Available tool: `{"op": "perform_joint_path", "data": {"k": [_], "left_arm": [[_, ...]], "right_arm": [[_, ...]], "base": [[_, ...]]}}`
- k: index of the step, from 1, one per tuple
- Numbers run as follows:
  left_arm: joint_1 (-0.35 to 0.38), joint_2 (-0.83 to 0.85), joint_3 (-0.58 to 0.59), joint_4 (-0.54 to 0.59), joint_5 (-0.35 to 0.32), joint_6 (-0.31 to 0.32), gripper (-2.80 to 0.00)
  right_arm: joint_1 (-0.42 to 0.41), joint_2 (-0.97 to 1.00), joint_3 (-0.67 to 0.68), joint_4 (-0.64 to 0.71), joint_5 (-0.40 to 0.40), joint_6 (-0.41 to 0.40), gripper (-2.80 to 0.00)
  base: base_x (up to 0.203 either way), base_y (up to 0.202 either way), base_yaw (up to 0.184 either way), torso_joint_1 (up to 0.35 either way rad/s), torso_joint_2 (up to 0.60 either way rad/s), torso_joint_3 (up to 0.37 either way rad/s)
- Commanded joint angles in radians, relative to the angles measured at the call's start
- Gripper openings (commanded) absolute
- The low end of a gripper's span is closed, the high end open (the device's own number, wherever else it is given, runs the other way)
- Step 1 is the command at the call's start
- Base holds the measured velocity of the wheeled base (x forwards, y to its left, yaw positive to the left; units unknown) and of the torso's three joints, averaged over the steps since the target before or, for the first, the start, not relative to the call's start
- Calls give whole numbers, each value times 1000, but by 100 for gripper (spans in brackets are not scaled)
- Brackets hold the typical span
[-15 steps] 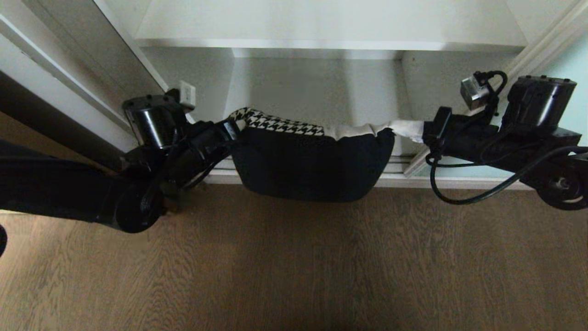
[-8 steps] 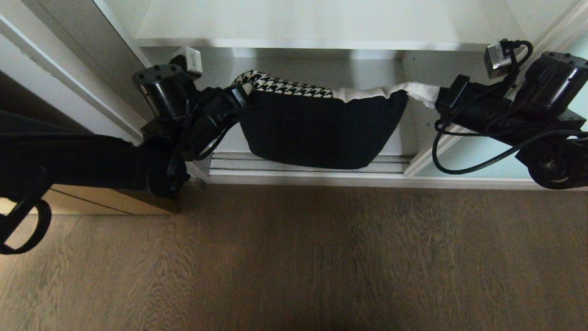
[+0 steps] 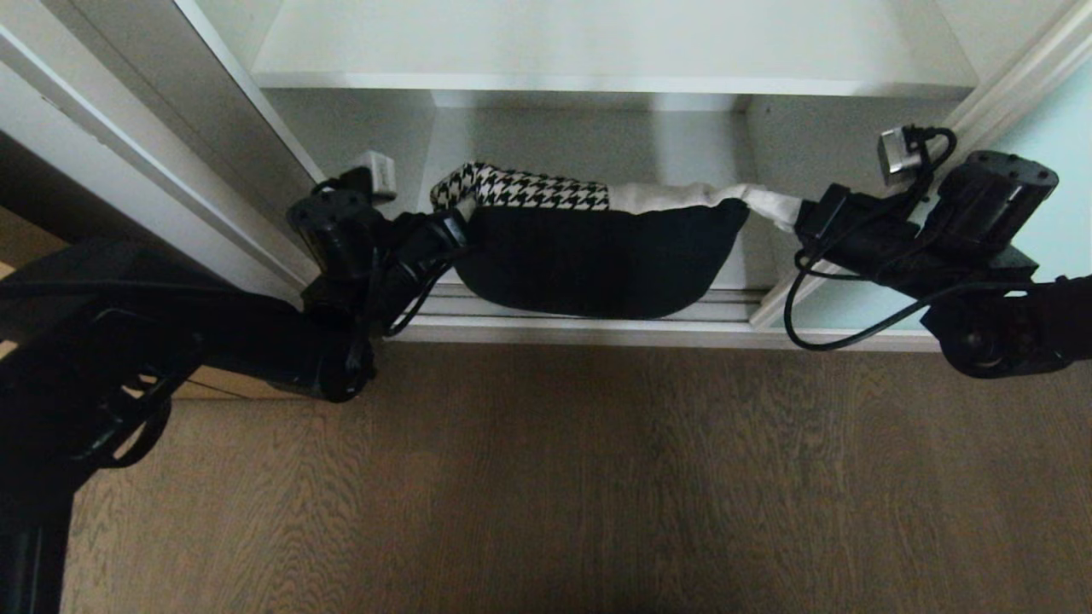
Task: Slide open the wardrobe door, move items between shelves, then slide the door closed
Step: Place the pillow on the lower shelf
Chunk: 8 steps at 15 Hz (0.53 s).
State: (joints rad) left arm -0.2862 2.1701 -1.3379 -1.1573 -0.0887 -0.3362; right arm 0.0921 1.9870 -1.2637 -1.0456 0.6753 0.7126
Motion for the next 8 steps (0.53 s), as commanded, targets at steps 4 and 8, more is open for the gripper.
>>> {"op": "perform_joint_path", "data": {"k": [4, 8], "left_arm": [[4, 18, 226, -49, -80, -9, -280], [10, 22, 128, -39, -78, -12, -280]], "right_arm": [[-25, 8, 195, -66, 207, 6, -280], [-32, -9, 189, -112, 211, 9, -280]], "base": [[0, 0, 0, 0, 0, 0], [0, 0, 0, 0, 0, 0]]}}
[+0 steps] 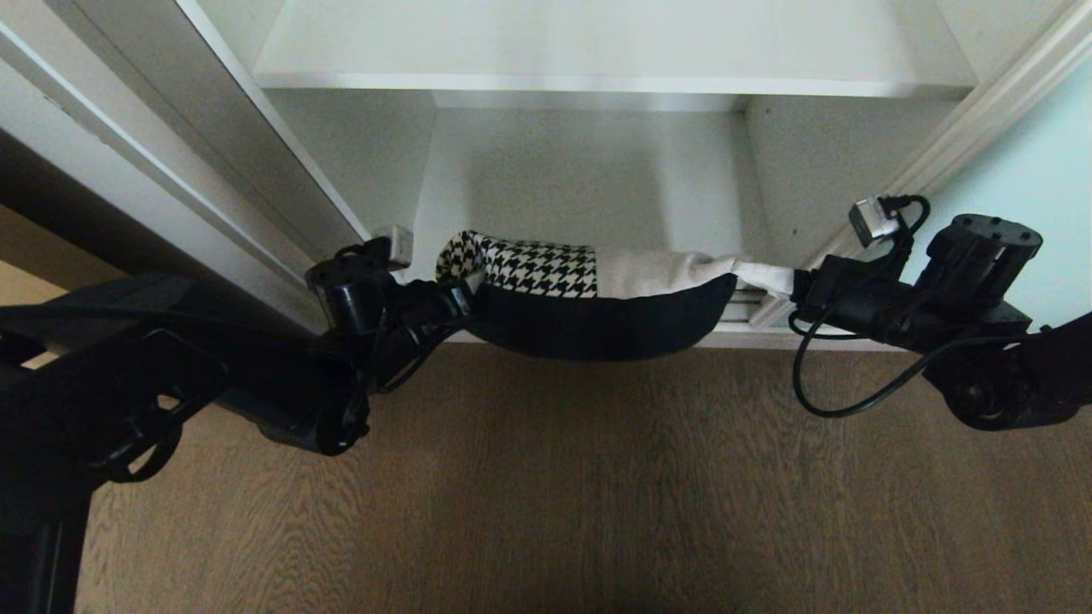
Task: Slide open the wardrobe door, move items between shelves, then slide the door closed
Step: Place the pillow on the lower shelf
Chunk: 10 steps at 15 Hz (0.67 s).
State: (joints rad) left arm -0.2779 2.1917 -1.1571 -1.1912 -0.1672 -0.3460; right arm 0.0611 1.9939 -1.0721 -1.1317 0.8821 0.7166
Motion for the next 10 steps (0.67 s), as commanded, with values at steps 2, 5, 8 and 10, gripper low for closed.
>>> {"op": "perform_joint_path", "data": {"k": [2, 5, 8, 10], "left_arm": [[1, -6, -154, 32, 1, -2, -280], [0, 0, -288, 58, 0, 6, -280], [1, 1, -392, 62, -4, 8, -280], [2, -4, -419, 52, -40, 9, -280]], "right_arm": [[-1, -17, -33, -91, 5, 35, -280], [-1, -5, -78, -215, 2, 144, -280], [-1, 19, -194, -259, 4, 180, -280], [-1, 23, -204, -276, 6, 182, -280]], "base": [[0, 0, 0, 0, 0, 0], [0, 0, 0, 0, 0, 0], [0, 0, 0, 0, 0, 0], [0, 0, 0, 0, 0, 0]]}}
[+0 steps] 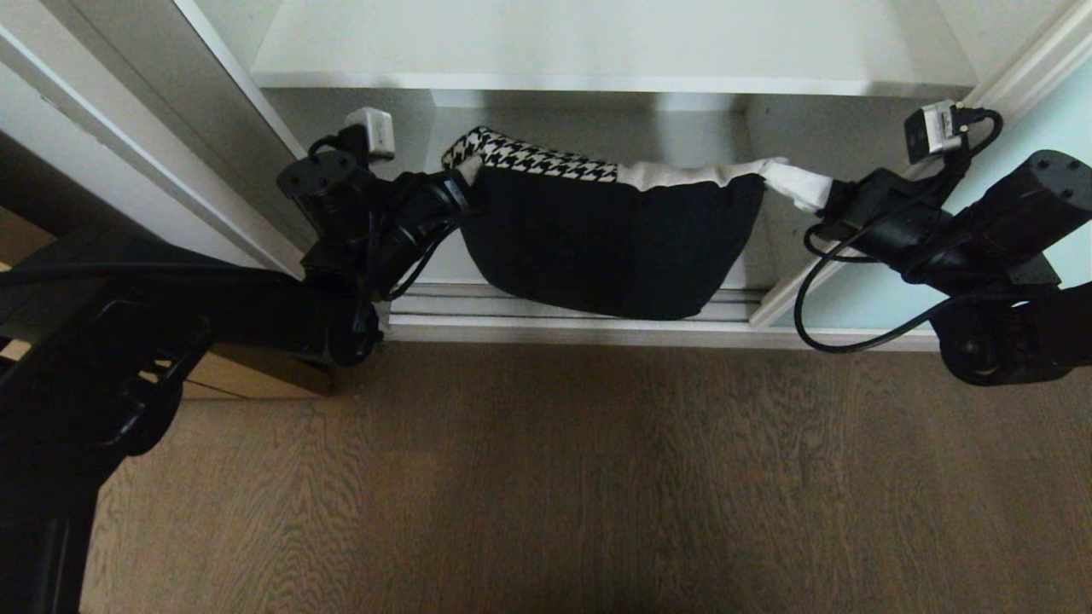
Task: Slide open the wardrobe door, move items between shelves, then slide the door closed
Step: Place the pillow on the lower shelf
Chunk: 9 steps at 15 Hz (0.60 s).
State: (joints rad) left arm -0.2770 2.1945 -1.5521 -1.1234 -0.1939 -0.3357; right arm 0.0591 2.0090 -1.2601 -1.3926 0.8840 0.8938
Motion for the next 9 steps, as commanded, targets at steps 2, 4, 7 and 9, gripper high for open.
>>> {"op": "perform_joint_path", "data": {"k": [2, 4, 7, 9], "left_arm": [[1, -10, -23, -51, -22, 3, -280], [2, -6, -4, -116, -40, 26, -280], [10, 57, 56, -152, -85, 39, -280], [38, 181, 75, -185, -114, 49, -280]], "right_arm": [[1, 15, -2, -95, 4, 6, -280], [1, 58, 7, -135, 6, 7, -280], [-6, 157, -9, -137, 26, 7, -280], [-30, 281, -51, -137, 59, 6, -280]], "base": [[0, 0, 0, 0, 0, 0], [0, 0, 0, 0, 0, 0], [0, 0, 0, 0, 0, 0], [0, 0, 0, 0, 0, 0]]}}
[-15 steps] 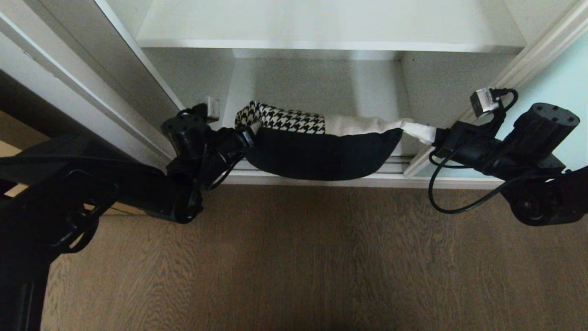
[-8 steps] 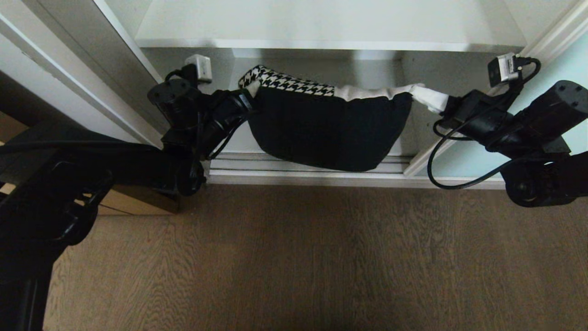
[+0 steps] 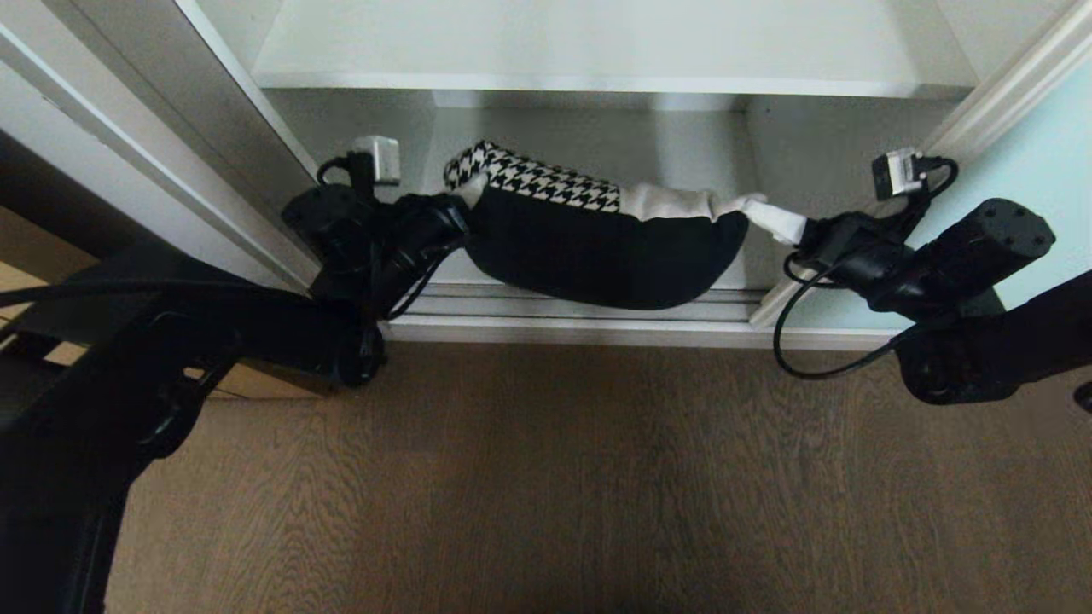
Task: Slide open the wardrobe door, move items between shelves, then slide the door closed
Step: Place the pillow on the lower shelf
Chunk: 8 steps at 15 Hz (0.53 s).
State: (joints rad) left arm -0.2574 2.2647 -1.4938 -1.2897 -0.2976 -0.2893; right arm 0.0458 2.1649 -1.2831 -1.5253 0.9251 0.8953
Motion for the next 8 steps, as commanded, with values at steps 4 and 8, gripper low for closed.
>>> {"op": "perform_joint_path", "data": {"k": [4, 8], "left_arm": [[78, 299, 13, -46, -58, 21, -280], [106, 298, 100, 42, -77, 14, -280]], "right_arm": [[-63, 276, -86, -5, 129, 2, -280], [-64, 271, 28, -5, 243, -1, -280]], "base": [[0, 0, 0, 0, 0, 0], [0, 0, 0, 0, 0, 0]]}}
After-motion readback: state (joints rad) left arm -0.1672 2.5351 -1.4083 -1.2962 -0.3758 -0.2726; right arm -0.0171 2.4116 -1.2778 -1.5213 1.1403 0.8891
